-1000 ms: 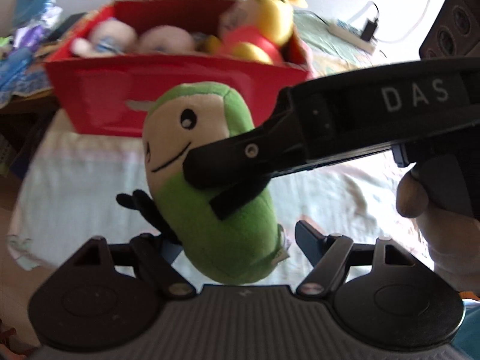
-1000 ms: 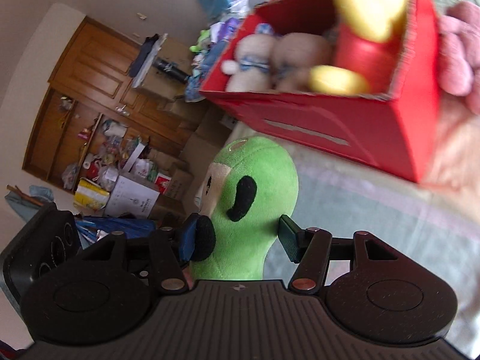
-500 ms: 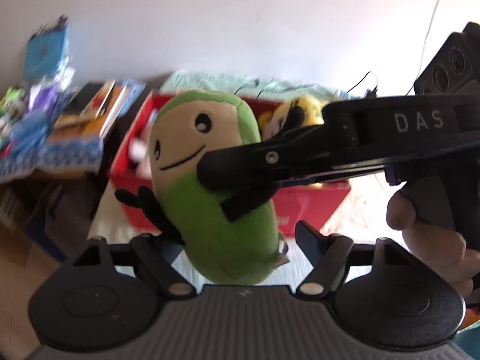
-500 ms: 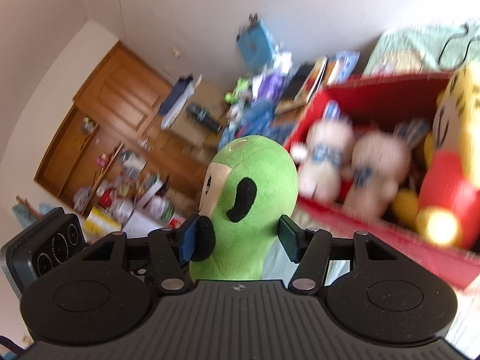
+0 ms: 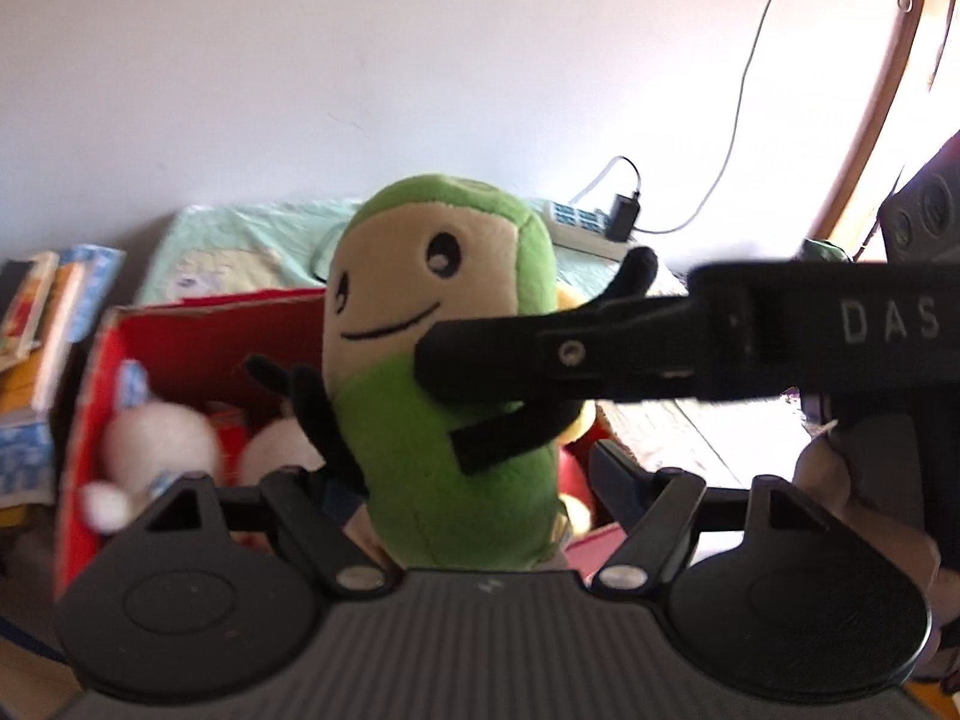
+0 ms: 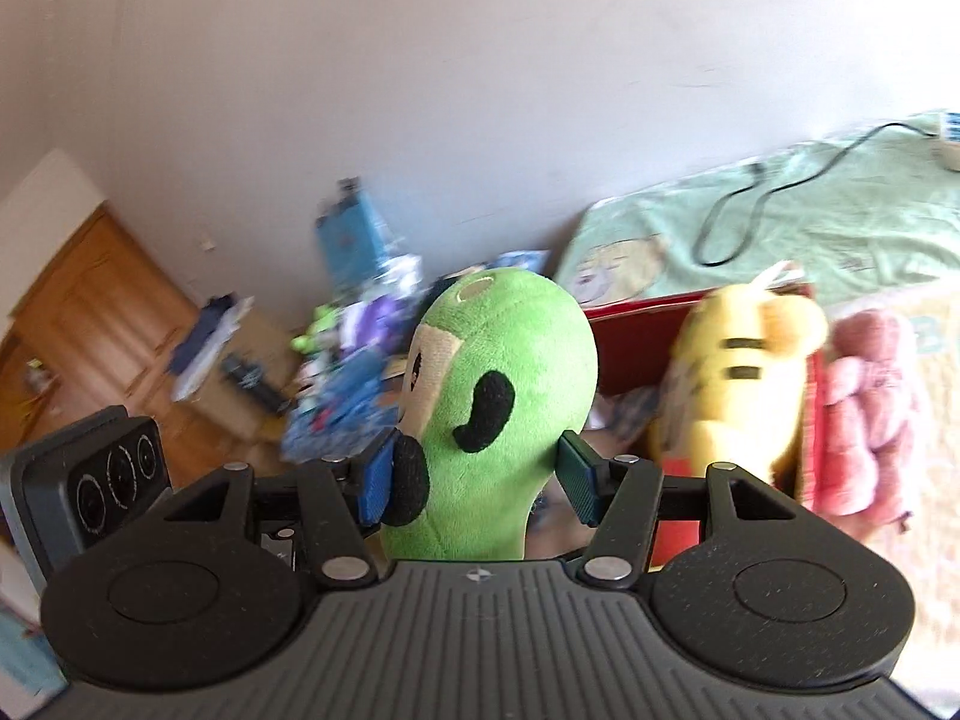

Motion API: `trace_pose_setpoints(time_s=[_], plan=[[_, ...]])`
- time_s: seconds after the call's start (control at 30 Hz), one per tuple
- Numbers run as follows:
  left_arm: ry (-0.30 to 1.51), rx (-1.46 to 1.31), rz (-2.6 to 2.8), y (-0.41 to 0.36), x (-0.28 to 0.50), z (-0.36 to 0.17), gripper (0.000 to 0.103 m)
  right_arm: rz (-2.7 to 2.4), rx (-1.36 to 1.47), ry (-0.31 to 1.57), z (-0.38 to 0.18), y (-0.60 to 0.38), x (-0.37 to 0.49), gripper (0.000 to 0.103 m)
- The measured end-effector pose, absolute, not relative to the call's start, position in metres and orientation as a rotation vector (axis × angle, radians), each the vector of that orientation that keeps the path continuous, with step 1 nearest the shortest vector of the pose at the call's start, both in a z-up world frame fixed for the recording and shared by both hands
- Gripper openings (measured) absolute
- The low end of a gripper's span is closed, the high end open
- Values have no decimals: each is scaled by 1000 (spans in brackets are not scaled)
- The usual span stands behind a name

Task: Organize objects
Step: 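Lower the green plush into the box beside the tiger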

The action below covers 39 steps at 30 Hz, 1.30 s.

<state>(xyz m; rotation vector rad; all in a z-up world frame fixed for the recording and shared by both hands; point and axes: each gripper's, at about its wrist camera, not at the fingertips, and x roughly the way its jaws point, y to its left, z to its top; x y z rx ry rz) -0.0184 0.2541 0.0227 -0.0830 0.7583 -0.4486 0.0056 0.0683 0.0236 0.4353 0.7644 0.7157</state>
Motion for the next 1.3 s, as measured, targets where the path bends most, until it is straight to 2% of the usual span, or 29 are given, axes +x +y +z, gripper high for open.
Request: trace_pose_setpoints(time_s=[0.33,0.63,0.9,1.3], plan=[[917,-94,-522,236,15,-22,75,557,294,789,-3,83,29,58],[1015,-170,-521,261,30,-41,82,569,168,830,-15,107,38,58],[1032,-177,-507,263,36,-46,82,573,209,852,-21,102,41,58],[1049,-95,-467,236,41,-51,94,563,346,870,-29,79,32,60]])
